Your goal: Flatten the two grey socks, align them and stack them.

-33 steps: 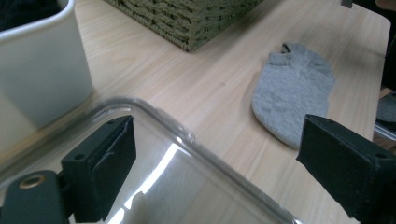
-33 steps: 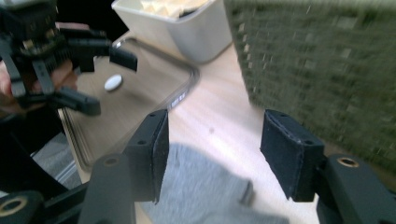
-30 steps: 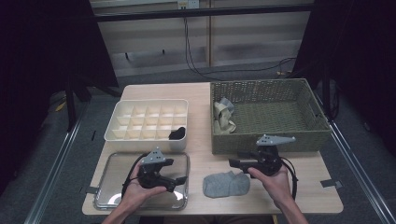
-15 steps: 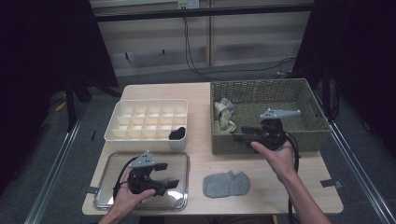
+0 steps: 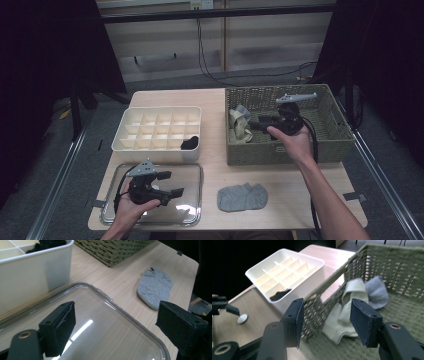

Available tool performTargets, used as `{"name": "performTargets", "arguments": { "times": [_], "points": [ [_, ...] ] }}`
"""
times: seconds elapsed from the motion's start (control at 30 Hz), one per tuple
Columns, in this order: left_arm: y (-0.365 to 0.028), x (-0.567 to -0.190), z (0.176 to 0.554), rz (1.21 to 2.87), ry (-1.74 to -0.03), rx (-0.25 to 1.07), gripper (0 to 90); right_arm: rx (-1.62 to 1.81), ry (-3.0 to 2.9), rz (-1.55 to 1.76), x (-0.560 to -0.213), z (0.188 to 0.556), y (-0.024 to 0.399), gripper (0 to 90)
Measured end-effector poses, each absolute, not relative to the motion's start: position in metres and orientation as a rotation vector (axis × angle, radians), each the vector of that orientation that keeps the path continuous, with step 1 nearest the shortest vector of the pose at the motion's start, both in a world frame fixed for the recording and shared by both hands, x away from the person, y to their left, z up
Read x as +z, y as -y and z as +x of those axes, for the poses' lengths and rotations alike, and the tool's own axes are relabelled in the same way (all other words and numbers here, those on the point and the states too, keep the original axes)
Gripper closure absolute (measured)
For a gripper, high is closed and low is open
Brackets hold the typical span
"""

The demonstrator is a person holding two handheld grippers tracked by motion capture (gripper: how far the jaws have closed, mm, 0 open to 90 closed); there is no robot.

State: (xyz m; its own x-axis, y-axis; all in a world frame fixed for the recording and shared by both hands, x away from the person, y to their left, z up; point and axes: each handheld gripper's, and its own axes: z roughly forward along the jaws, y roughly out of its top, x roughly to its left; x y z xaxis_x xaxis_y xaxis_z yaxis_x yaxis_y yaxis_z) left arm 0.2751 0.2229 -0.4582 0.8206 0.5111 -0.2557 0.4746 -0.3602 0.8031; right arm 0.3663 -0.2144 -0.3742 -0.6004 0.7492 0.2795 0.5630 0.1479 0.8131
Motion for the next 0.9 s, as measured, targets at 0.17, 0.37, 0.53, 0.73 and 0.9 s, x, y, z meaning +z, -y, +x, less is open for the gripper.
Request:
{"name": "performTargets", "arguments": {
  "times": [0.17,0.37,0.53,0.73,0.9],
  "points": [
    [-0.222,-0.458,0.275,1.994,-0.739,0.028,15.1,1.394,-2.252,1.3,-0.372,0.393,0.218,49.9],
    [-0.224,-0.459,0.277,1.993,-0.75,0.046,15.0,1.359,-2.261,1.328,-0.379,0.416,0.223,54.5],
    [-0.225,-0.459,0.279,1.987,-0.761,0.054,14.5,1.321,-2.285,1.35,-0.388,0.433,0.222,56.2],
    [-0.226,-0.46,0.28,1.988,-0.767,0.058,14.4,1.248,-2.322,1.375,-0.397,0.46,0.214,57.4],
    [-0.229,-0.459,0.28,1.986,-0.772,0.069,14.5,1.187,-2.351,1.393,-0.406,0.482,0.206,63.5]
  ]
}}
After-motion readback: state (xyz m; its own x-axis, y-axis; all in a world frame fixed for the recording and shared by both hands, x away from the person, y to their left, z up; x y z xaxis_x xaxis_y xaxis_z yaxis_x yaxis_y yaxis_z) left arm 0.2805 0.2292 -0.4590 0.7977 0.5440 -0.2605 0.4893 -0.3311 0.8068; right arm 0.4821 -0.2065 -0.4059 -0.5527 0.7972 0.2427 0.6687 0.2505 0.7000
